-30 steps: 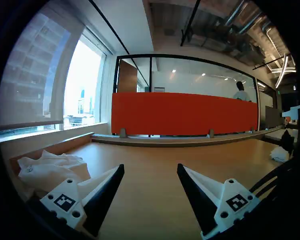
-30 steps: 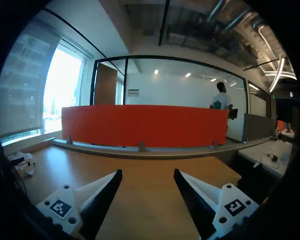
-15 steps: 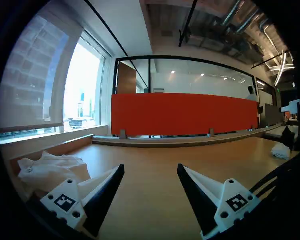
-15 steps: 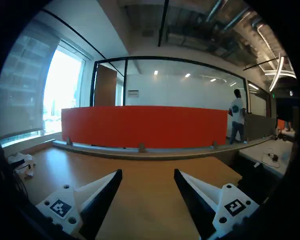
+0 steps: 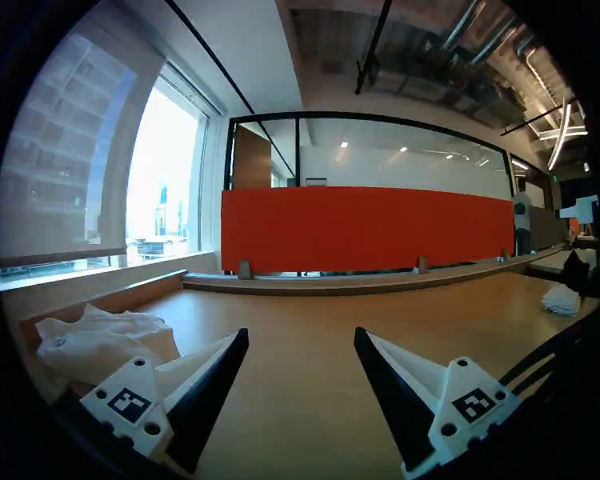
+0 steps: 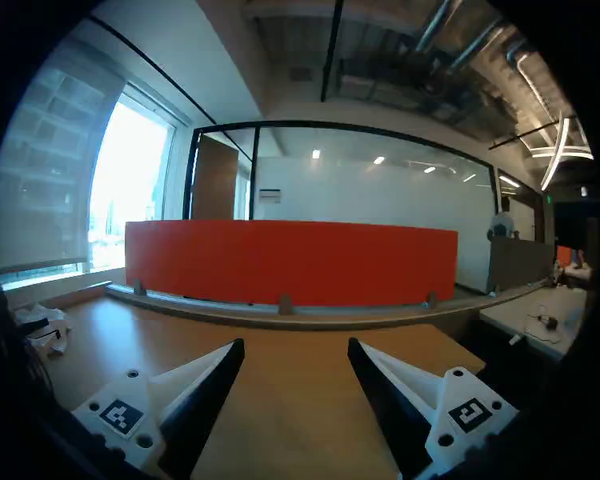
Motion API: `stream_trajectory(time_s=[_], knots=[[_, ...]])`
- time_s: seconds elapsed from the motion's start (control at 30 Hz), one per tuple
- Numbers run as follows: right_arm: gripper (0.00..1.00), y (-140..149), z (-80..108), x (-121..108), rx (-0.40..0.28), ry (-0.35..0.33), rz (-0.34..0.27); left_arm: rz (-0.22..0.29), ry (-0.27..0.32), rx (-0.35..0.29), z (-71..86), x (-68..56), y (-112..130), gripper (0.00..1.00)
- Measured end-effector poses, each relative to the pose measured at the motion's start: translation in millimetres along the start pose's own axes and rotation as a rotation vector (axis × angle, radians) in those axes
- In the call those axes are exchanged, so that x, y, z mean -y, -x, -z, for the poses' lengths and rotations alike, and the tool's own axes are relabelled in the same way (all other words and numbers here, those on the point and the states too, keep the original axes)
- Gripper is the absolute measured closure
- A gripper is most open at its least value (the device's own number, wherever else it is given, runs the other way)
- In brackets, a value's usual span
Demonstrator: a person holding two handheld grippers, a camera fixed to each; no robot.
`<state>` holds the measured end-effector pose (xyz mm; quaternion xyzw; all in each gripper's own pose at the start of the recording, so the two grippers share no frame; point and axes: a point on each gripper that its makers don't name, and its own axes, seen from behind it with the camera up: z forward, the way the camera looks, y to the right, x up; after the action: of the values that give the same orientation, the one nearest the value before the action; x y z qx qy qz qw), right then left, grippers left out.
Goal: Fold towel
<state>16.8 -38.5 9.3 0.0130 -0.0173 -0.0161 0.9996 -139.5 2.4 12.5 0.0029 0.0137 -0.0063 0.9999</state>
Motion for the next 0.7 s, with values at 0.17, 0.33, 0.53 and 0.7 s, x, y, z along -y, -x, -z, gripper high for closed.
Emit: stream_trajectory(time_s=[0.17,0.33,0.53,0.7], knots=[[0.0,4.5,-0.6,-4.5,-0.012,0.0,0.003,-0.001,0.0,0.0,0.0,0.2,0.7,0.02],[0.0,18.7,0.1,-14.3,-0.014,0.015,0.003,-0.001,0.0,0.0,0.3,0.6,1.1,0.02],[0.0,44.2,0.2,-25.3,-0.012,0.024,-0.008,-0.001,0.0,0.0,0.2,0.4,0.6,0.02],[0.0,65.4,-1.0,-30.0,-0.005,0.022,-0.02,-0.001,0.0,0.0,0.2,0.3,-0.1,0.02]])
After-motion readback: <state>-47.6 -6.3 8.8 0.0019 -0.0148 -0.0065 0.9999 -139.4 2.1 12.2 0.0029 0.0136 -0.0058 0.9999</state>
